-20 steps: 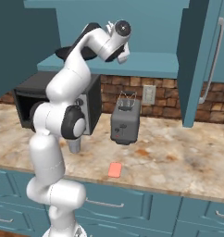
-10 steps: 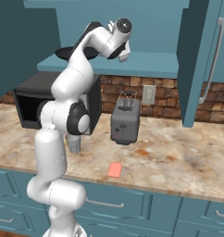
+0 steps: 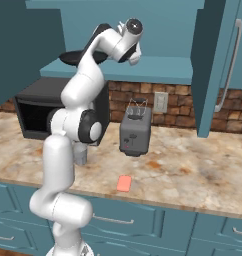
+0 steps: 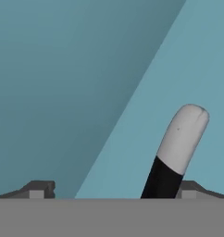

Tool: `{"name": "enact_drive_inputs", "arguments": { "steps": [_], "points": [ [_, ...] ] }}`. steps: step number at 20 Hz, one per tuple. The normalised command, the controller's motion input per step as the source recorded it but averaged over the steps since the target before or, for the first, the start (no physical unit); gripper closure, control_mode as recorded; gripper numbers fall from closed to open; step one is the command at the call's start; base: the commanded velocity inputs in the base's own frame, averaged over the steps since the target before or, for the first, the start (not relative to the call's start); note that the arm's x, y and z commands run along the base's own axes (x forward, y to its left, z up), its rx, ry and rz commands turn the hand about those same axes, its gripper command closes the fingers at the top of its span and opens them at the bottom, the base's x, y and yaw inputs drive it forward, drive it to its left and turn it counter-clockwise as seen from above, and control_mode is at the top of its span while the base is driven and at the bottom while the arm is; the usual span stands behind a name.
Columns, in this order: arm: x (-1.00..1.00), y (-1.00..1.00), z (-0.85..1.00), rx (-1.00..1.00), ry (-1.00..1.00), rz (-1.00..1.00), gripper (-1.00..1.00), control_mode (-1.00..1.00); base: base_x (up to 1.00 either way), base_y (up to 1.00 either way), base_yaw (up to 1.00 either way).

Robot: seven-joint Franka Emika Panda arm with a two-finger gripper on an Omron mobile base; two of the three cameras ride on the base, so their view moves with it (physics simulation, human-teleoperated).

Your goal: Pick the pan from the cabinet and place it on the stove. Then turn on the stove burner for the pan.

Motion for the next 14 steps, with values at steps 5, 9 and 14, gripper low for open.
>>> {"name": "enact_drive_inputs", "arguments": {
  "steps": [5, 9, 14],
  "points": [
    [0.26, 0.09, -0.30, 0.00, -0.02, 0.00, -1.00, -1.00, 0.00, 0.00, 0.00],
    [0.25, 0.14, -0.31, 0.00, -0.02, 0.00, 1.00, -1.00, 0.00, 0.00, 0.00],
    [0.08, 0.01, -0.21, 0.00, -0.01, 0.00, 1.00, -1.00, 0.00, 0.00, 0.00]
  ]
}}
